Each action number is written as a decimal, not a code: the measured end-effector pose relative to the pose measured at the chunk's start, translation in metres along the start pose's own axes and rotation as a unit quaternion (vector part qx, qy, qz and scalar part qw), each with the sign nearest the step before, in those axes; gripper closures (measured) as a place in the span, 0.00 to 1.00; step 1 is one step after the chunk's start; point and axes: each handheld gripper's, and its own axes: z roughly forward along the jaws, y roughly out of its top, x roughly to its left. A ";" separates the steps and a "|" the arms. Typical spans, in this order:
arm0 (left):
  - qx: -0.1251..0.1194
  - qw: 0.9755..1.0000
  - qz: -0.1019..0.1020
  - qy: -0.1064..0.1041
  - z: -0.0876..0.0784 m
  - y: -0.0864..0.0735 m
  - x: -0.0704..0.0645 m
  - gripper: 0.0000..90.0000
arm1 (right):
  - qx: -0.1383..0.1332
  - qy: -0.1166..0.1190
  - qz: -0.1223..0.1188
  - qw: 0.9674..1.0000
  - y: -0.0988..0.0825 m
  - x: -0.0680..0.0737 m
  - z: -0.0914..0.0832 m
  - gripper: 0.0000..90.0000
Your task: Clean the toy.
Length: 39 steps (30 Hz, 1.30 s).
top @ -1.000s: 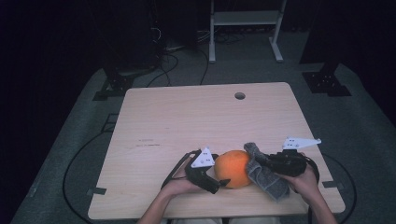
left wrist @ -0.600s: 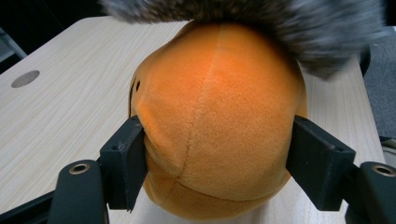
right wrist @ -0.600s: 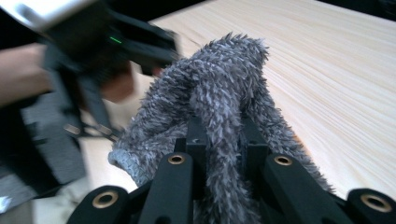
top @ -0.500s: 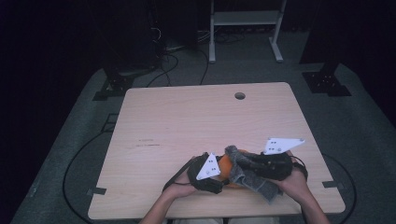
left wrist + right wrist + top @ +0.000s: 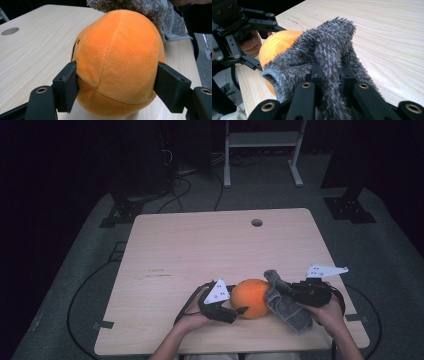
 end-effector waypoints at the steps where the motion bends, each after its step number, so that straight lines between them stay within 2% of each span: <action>1: -0.005 1.000 0.000 0.003 0.000 0.000 -0.001 0.30 | 0.001 -0.002 -0.001 1.000 0.001 0.001 0.000 0.86; 4: -0.027 1.000 -0.008 0.011 -0.004 0.003 -0.003 0.32 | -0.004 -0.006 -0.014 1.000 0.006 0.008 0.002 0.86; 5: -0.043 0.999 -0.013 0.014 -0.008 0.007 -0.004 0.32 | -0.005 -0.006 -0.017 1.000 0.008 0.011 0.002 0.86; 8: -0.079 0.997 -0.009 0.019 -0.023 0.021 -0.005 0.32 | -0.014 -0.003 -0.026 1.000 0.013 0.019 0.003 0.86; 10: -0.087 0.996 -0.003 0.022 -0.030 0.027 -0.006 0.32 | -0.026 0.008 -0.017 0.999 0.014 0.021 0.003 0.86; 11: -0.086 0.996 0.004 0.026 -0.032 0.028 -0.007 0.32 | -0.033 0.015 -0.011 0.999 0.015 0.020 0.004 0.86; 13: -0.079 0.996 0.004 0.028 -0.031 0.026 -0.006 0.32 | -0.030 0.017 0.000 0.999 0.012 0.019 0.011 0.86; 14: -0.072 0.997 0.000 0.027 -0.029 0.023 -0.004 0.32 | -0.023 0.016 0.003 1.000 0.010 0.019 0.015 0.86; 16: -0.052 0.998 -0.006 0.021 -0.024 0.018 -0.003 0.32 | 0.010 0.008 0.004 1.000 0.001 0.017 0.029 0.86; 17: -0.040 0.999 0.000 0.024 -0.021 0.015 -0.003 0.31 | 0.024 0.003 0.004 1.000 -0.002 0.016 0.035 0.86; 19: -0.043 0.999 -0.002 0.025 -0.018 0.013 -0.003 0.31 | 0.034 -0.004 0.003 0.999 -0.004 0.014 0.039 0.86; 21: -0.040 0.999 0.007 0.028 -0.017 0.015 -0.005 0.31 | 0.026 -0.008 0.003 1.000 -0.001 0.013 0.034 0.86; 23: -0.037 0.999 0.013 0.030 -0.014 0.016 -0.007 0.31 | 0.007 -0.008 0.001 1.000 0.005 0.014 0.026 0.86; 27: -0.036 0.999 0.015 0.031 -0.008 0.019 -0.011 0.30 | -0.038 0.014 -0.022 0.999 0.021 0.033 0.010 0.86; 30: -0.041 0.999 0.024 0.023 -0.009 0.021 -0.012 0.24 | -0.030 0.018 -0.044 0.998 0.026 0.045 0.015 0.86; 32: -0.054 0.998 0.016 0.015 -0.015 0.019 -0.008 0.20 | -0.010 0.008 -0.052 0.999 0.022 0.045 0.024 0.86; 33: -0.063 0.998 0.005 0.015 -0.019 0.017 -0.003 0.18 | -0.006 0.007 -0.049 0.999 0.020 0.044 0.026 0.86; 34: -0.065 0.998 -0.002 0.016 -0.021 0.016 0.000 0.16 | -0.009 0.017 -0.038 0.999 0.017 0.041 0.027 0.86; 35: -0.067 0.998 -0.014 0.008 -0.022 0.013 0.005 0.14 | -0.009 0.019 -0.035 0.999 0.016 0.040 0.026 0.86; 38: -0.061 0.998 -0.032 -0.015 -0.018 0.008 0.011 0.10 | -0.004 0.020 -0.038 0.999 0.015 0.040 0.025 0.86; 39: -0.051 0.998 -0.038 -0.029 -0.015 0.006 0.012 0.10 | -0.004 0.020 -0.039 0.999 0.015 0.040 0.025 0.86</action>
